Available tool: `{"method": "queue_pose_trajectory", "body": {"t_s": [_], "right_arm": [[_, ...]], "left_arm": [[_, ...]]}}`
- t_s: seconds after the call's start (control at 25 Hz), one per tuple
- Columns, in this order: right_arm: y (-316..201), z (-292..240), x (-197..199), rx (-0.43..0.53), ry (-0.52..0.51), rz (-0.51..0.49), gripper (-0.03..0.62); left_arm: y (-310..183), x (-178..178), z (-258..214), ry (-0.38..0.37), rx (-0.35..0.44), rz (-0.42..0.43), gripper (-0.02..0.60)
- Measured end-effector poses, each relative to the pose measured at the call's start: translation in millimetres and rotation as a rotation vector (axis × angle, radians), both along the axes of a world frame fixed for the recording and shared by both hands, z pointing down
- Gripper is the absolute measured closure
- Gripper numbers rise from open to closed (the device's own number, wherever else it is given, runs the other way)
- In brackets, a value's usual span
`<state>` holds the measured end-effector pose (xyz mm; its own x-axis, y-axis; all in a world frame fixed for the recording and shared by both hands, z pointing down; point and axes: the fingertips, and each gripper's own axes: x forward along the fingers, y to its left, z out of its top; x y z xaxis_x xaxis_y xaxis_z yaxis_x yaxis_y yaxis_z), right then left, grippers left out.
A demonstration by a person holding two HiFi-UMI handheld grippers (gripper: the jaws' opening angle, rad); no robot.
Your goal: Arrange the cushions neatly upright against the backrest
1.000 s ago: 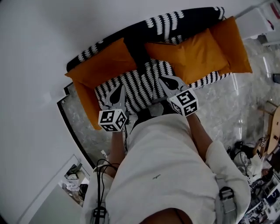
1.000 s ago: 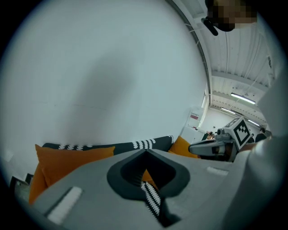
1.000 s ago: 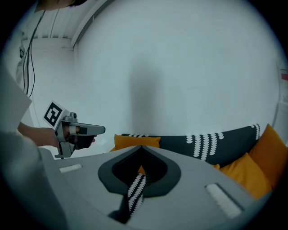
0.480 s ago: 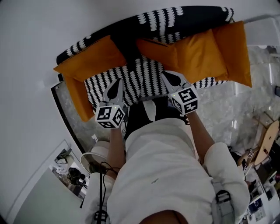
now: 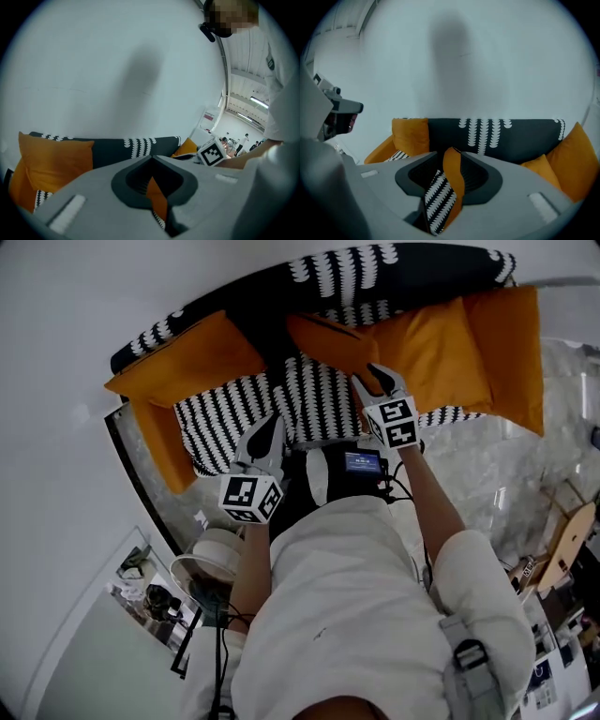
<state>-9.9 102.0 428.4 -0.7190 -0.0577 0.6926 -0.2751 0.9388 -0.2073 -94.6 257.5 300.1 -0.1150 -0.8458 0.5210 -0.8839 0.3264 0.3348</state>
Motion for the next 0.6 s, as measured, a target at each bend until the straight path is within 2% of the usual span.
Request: {"method": "queue_pose_trajectory", "body": {"t_s": [0.32,0.6], "right_arm": [[-38,82,-12,0.022,0.131,-0.008,0.301],[-54,125,-17,0.02,0.192,-0.007,0.264]], "left_arm": [[9,-3,17,0.034,-0.075,-0.025,0.577],[14,-3,28,0.048,-0.114,-0.011,0.577]]}}
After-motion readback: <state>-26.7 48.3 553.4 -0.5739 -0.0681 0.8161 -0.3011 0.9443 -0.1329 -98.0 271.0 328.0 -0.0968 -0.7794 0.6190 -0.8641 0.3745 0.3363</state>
